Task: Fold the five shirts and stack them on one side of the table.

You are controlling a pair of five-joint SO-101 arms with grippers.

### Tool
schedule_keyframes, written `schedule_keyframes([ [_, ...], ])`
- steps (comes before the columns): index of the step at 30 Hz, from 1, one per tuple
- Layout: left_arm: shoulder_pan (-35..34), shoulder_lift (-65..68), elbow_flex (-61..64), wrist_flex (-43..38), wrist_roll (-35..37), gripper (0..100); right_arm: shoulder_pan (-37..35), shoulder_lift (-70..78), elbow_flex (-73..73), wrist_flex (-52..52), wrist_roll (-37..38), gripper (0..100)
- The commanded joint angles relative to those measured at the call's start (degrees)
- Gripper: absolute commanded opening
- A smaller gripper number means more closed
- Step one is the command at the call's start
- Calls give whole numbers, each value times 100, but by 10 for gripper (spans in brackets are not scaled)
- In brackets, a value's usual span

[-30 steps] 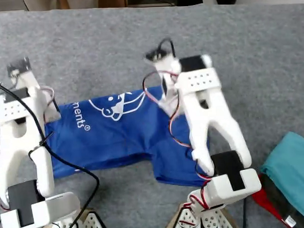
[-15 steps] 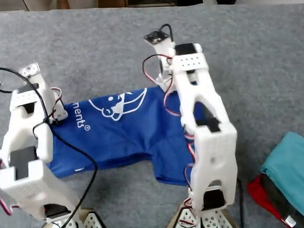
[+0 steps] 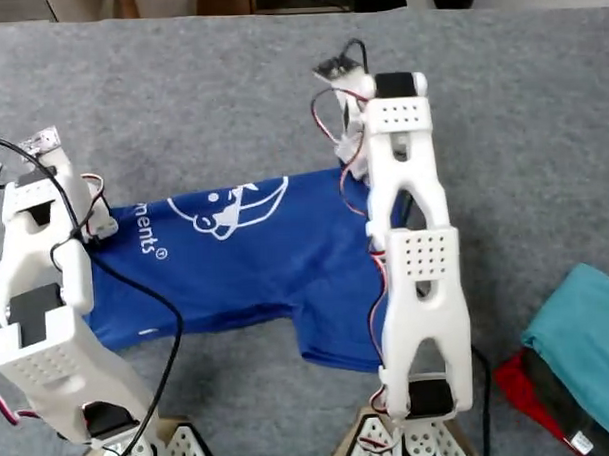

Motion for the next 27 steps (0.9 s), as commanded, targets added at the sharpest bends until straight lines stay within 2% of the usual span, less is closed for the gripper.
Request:
schedule_keyframes([
  [1, -149, -154, -571, 554, -70, 19, -119, -127, -927, 202, 53, 5],
  [7, -141, -646, -1046, 1398, -70, 19, -84, -875, -312, 211, 141, 5],
  [14, -141, -1569, -809, 1873, -404, 19, -277, -3073, 2642, 193, 1029, 6],
  [21, -193, -2879, 914, 1354, -835, 19, -488, -5262, 5473, 167, 2163, 8],
  [27, -185, -3837, 2242, 1020, -835, 19, -708, -6334, 7600, -176, 3130, 8],
])
